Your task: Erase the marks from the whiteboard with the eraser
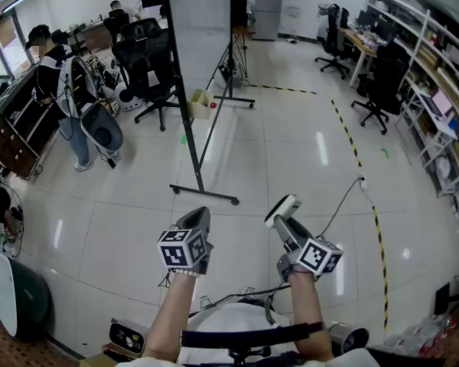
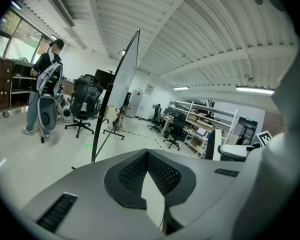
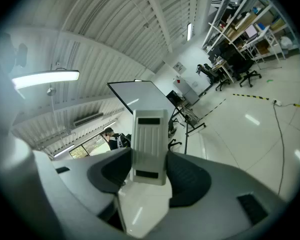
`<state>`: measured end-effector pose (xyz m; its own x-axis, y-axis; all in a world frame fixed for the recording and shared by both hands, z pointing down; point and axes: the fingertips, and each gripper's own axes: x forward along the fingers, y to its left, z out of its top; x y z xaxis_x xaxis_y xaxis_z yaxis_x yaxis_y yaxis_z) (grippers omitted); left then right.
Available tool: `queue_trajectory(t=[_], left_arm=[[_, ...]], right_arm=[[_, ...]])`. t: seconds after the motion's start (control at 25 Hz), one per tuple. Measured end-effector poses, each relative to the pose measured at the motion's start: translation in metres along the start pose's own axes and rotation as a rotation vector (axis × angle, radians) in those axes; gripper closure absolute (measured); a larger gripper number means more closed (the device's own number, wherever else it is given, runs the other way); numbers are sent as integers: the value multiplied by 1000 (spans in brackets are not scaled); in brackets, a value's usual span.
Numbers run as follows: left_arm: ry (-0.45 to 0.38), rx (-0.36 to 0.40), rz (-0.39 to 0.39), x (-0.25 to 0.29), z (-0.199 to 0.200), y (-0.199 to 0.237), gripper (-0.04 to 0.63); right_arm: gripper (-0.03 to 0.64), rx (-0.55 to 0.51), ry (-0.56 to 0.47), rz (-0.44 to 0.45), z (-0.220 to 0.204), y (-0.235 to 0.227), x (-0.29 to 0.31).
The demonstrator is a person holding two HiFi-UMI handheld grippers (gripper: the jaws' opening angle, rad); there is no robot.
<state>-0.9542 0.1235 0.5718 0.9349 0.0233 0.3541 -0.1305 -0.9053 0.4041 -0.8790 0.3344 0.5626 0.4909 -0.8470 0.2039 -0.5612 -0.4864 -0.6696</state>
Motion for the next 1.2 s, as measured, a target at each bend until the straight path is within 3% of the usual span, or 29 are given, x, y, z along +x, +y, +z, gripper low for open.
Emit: queue_trajectory(t=[0.24, 0.52, 0.64, 0.96, 1.2], left_arm=[[-10, 9, 0, 12, 8, -9, 607], [-17, -22, 26, 29, 15, -22, 607], [-24, -22, 31, 36, 24, -28, 607], [-92, -15, 106, 79, 95, -9, 607], [-127, -38, 89, 178, 178, -3, 607]], right_arm=[[368, -6, -5, 7, 14, -7, 4], [370, 39, -19, 84, 39, -24, 8], [370, -12, 0, 107, 54, -31, 16], [370, -160, 76, 218, 116, -21, 112], [370, -248, 152, 334, 193, -19, 237]])
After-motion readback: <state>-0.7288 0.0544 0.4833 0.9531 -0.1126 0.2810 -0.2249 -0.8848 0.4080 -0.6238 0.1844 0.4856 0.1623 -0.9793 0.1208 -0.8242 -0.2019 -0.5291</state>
